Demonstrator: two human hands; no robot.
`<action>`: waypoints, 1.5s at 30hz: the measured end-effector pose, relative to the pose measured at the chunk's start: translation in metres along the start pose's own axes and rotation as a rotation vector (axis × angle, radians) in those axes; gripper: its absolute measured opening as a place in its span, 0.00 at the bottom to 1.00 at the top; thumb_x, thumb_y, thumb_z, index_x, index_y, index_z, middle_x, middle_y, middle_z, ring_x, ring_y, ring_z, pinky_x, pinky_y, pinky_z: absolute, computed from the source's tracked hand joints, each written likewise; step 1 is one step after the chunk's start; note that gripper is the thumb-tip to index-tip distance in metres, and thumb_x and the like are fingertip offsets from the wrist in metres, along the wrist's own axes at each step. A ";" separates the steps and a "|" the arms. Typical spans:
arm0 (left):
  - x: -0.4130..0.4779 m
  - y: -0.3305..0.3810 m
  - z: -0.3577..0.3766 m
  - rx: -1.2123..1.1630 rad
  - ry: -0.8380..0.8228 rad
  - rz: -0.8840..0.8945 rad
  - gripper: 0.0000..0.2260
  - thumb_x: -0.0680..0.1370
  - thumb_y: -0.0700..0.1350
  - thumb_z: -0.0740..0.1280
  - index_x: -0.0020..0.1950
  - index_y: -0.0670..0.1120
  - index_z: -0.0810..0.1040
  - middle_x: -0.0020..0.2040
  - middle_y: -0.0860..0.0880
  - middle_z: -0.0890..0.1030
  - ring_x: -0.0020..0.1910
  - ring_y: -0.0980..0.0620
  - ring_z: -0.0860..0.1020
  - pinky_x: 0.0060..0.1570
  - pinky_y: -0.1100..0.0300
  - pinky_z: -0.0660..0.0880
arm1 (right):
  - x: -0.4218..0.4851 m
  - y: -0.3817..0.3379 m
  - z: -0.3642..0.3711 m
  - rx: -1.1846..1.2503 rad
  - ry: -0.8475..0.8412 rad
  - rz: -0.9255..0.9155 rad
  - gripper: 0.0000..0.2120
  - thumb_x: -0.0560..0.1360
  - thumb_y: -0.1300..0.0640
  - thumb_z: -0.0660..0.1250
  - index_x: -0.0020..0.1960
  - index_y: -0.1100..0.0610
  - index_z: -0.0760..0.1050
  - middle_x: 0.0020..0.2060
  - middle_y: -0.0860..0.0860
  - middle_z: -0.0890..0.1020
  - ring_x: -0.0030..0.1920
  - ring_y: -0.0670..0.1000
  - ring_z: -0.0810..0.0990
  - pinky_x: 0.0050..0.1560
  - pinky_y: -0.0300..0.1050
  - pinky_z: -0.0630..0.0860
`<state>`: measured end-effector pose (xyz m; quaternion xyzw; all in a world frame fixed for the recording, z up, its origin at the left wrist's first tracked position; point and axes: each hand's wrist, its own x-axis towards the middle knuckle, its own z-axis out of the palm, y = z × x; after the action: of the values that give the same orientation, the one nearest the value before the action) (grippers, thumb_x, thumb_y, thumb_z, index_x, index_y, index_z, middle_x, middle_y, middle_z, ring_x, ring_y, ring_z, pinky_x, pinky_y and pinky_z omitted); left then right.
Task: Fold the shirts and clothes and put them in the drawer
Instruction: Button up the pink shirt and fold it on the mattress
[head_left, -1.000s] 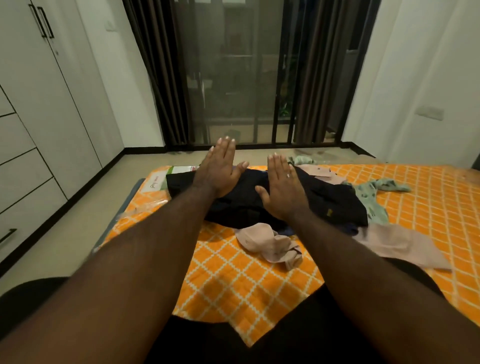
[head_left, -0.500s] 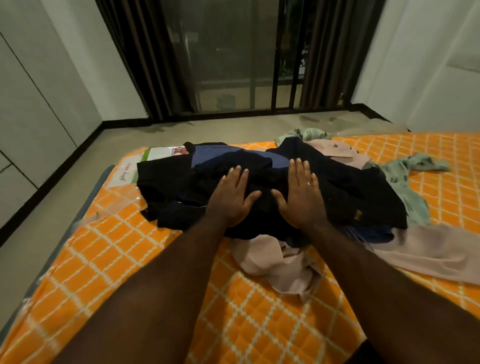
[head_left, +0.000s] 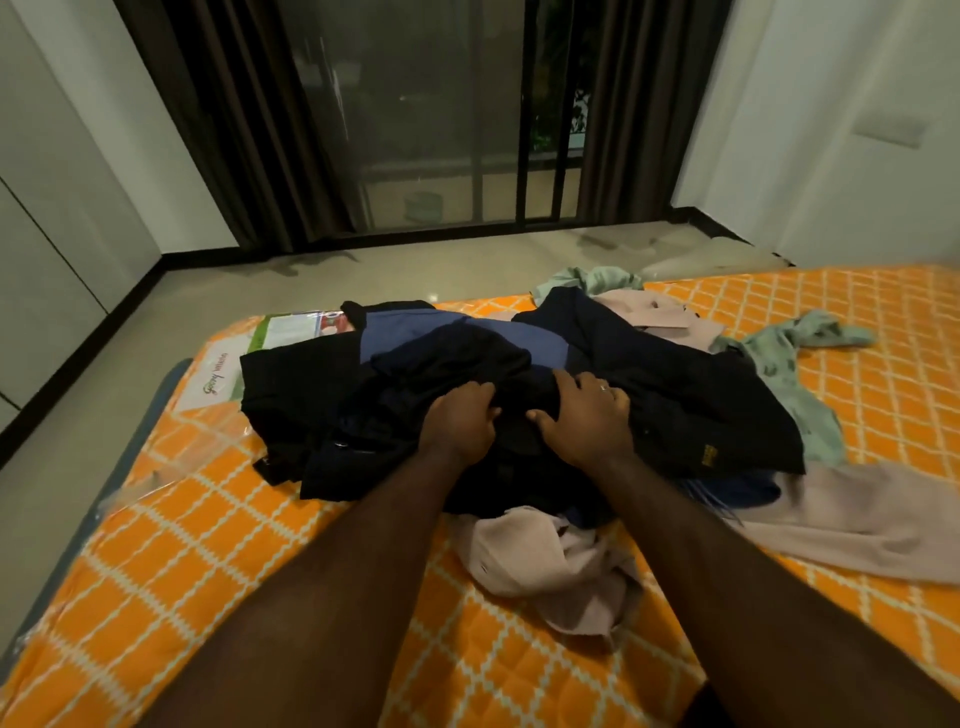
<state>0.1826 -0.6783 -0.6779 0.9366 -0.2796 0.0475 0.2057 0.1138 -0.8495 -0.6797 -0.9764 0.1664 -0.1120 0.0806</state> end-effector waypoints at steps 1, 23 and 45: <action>-0.005 0.003 -0.005 -0.029 0.011 -0.016 0.07 0.83 0.46 0.62 0.46 0.49 0.68 0.48 0.46 0.78 0.48 0.44 0.78 0.50 0.48 0.75 | -0.004 0.002 -0.007 0.031 -0.019 -0.020 0.33 0.78 0.35 0.63 0.77 0.51 0.64 0.69 0.56 0.74 0.71 0.59 0.71 0.72 0.58 0.61; -0.087 0.085 -0.155 -1.340 0.179 -0.341 0.07 0.84 0.46 0.62 0.50 0.47 0.78 0.51 0.45 0.82 0.52 0.46 0.81 0.52 0.50 0.80 | -0.093 -0.038 -0.093 0.872 -0.153 0.221 0.19 0.83 0.48 0.62 0.68 0.58 0.75 0.60 0.57 0.82 0.57 0.59 0.81 0.61 0.55 0.77; -0.104 -0.004 -0.052 -0.533 0.249 -0.727 0.18 0.83 0.41 0.60 0.74 0.48 0.74 0.72 0.39 0.74 0.70 0.36 0.71 0.70 0.47 0.68 | -0.062 -0.025 -0.099 0.711 0.034 0.199 0.11 0.78 0.52 0.61 0.59 0.49 0.76 0.54 0.53 0.81 0.52 0.58 0.80 0.56 0.57 0.79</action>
<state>0.0994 -0.6012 -0.6535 0.8755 0.0911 0.0108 0.4745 0.0397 -0.8173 -0.5914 -0.8643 0.2127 -0.1704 0.4227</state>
